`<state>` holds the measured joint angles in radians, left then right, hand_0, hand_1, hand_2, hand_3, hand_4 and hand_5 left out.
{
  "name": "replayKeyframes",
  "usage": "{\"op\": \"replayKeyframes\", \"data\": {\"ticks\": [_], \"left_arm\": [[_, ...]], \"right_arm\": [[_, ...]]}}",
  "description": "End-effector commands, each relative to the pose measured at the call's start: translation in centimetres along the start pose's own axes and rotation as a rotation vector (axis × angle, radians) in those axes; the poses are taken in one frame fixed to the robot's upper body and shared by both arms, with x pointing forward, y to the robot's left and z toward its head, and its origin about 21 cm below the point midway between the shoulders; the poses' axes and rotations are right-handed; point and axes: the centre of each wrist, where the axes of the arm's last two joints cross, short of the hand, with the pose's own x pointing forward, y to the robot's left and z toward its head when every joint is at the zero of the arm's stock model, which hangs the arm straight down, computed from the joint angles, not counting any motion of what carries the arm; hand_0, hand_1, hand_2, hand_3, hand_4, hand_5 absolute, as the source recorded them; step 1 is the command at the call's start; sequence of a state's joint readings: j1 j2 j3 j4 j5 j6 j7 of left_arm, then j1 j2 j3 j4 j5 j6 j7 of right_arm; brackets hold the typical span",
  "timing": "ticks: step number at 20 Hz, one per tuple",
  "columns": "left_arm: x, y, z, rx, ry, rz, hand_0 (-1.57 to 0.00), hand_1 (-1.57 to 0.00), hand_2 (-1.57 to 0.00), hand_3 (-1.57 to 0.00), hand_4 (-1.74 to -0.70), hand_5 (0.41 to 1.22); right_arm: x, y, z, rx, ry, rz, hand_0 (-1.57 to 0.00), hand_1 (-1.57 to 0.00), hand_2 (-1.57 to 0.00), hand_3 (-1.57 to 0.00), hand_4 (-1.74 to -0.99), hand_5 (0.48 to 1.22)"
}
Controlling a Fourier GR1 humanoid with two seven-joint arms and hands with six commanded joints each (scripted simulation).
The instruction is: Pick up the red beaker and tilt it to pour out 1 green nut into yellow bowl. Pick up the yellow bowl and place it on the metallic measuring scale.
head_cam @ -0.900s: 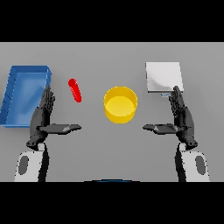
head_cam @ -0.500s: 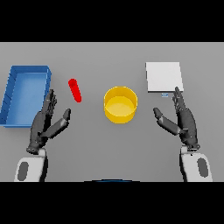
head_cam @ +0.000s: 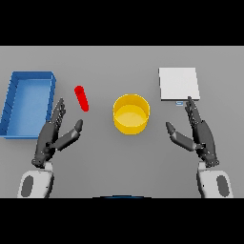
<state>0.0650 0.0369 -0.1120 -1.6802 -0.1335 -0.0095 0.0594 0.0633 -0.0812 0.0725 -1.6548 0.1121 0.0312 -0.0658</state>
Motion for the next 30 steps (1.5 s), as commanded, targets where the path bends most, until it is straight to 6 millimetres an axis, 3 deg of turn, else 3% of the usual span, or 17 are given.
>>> {"op": "replayKeyframes", "data": {"ticks": [1,6,12,18,20,27,29,30], "left_arm": [[-0.1,0.1,-0.2,-0.002,0.007,0.002,0.00,0.00,0.00,0.00,-1.18,0.658],[-1.5,-0.3,-3.0,0.005,0.028,-0.019,0.00,0.00,0.00,0.00,-1.21,0.664],[-2.0,-0.8,-7.8,0.018,0.032,-0.033,0.00,0.00,0.00,0.00,-1.22,0.644],[-2.4,-2.3,-10.5,0.015,0.028,-0.072,0.00,0.00,0.00,0.00,-1.22,0.635],[-2.6,-1.8,-11.5,0.020,0.031,-0.087,0.00,0.00,0.00,0.00,-1.23,0.647],[-3.0,-3.1,-13.1,0.018,-0.004,-0.041,0.00,-0.01,-0.05,-0.03,-1.35,0.726],[-3.5,-3.5,-13.1,0.037,-0.006,-0.019,-0.34,-0.31,-0.32,-0.24,-1.39,0.765],[-3.2,-3.5,-13.5,0.053,-0.003,0.005,-0.58,-0.56,-0.55,-0.42,-1.42,0.786]], "right_arm": [[0.4,-0.3,-0.4,0.003,-0.015,-0.001,0.00,0.00,0.00,0.00,-1.284,0.618],[0.3,-0.4,-0.5,0.014,-0.018,-0.004,0.00,0.00,0.00,0.00,-1.295,0.623],[0.2,-0.8,-0.1,0.002,-0.016,0.004,0.00,0.00,0.00,0.00,-1.295,0.622],[-0.3,-0.9,-0.7,-0.006,0.017,0.022,0.00,0.00,0.00,0.00,-1.299,0.634],[0.1,-1.0,-0.7,-0.013,-0.003,0.031,0.00,0.00,0.00,0.00,-1.300,0.638],[0.1,-1.3,-0.8,-0.021,0.012,0.024,0.00,0.00,0.00,0.00,-1.301,0.647],[0.1,-1.0,-0.8,-0.019,0.019,0.019,0.00,0.00,0.00,0.00,-1.294,0.645],[-0.1,-0.6,-0.8,-0.019,0.024,0.008,0.00,0.00,0.00,0.00,-1.292,0.645]]}}
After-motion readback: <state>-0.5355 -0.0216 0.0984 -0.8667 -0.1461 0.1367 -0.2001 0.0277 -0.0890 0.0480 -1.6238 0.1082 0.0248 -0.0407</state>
